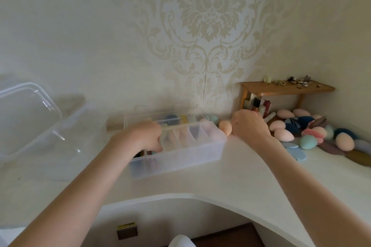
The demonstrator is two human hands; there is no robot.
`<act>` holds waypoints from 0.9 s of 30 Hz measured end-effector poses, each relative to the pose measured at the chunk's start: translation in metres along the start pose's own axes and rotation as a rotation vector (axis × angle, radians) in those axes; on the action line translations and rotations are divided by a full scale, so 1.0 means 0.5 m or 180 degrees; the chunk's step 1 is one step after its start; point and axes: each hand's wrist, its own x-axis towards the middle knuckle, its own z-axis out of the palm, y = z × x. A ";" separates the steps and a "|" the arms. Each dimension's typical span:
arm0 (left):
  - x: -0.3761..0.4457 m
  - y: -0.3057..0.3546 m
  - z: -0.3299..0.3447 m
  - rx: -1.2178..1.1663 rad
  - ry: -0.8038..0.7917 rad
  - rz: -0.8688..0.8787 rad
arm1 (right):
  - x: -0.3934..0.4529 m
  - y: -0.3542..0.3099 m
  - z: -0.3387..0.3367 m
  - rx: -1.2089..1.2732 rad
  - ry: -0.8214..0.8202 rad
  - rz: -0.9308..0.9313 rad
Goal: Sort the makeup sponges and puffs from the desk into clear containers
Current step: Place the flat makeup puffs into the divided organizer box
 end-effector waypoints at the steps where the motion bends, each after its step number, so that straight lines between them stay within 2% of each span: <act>1: 0.000 0.011 0.000 0.0075 -0.0005 -0.0006 | -0.002 0.032 0.007 -0.0181 -0.0195 0.0286; 3: 0.001 0.020 0.003 0.0180 0.0044 -0.0027 | -0.011 0.079 0.029 -0.0395 -0.0597 0.0651; 5: 0.005 0.019 0.005 0.0186 0.0071 -0.0006 | -0.021 0.104 0.053 -0.0412 -0.0782 0.0814; 9: 0.009 -0.006 0.008 -0.0236 0.0106 0.0085 | -0.021 0.106 0.068 0.0044 -0.0582 0.0710; 13: 0.001 -0.029 0.006 -0.0568 0.0197 0.0183 | -0.004 0.074 0.039 0.0520 -0.0612 0.0486; 15: -0.007 -0.036 0.006 -0.0602 0.0223 0.0197 | -0.001 0.047 0.018 0.0588 -0.0516 0.0358; 17: -0.011 -0.044 0.008 -0.0622 0.0272 0.0214 | -0.004 0.012 -0.011 0.0762 -0.0019 0.0205; 19: -0.012 -0.051 0.010 -0.0642 0.0295 0.0188 | -0.018 -0.044 -0.048 0.1260 0.0430 -0.0128; 22: -0.013 -0.054 0.009 -0.0535 0.0169 0.0160 | -0.065 -0.153 -0.085 0.2052 0.0287 -0.0731; 27: -0.011 -0.052 0.008 -0.0439 0.0031 0.0173 | -0.114 -0.263 -0.020 0.2005 0.0119 -0.1315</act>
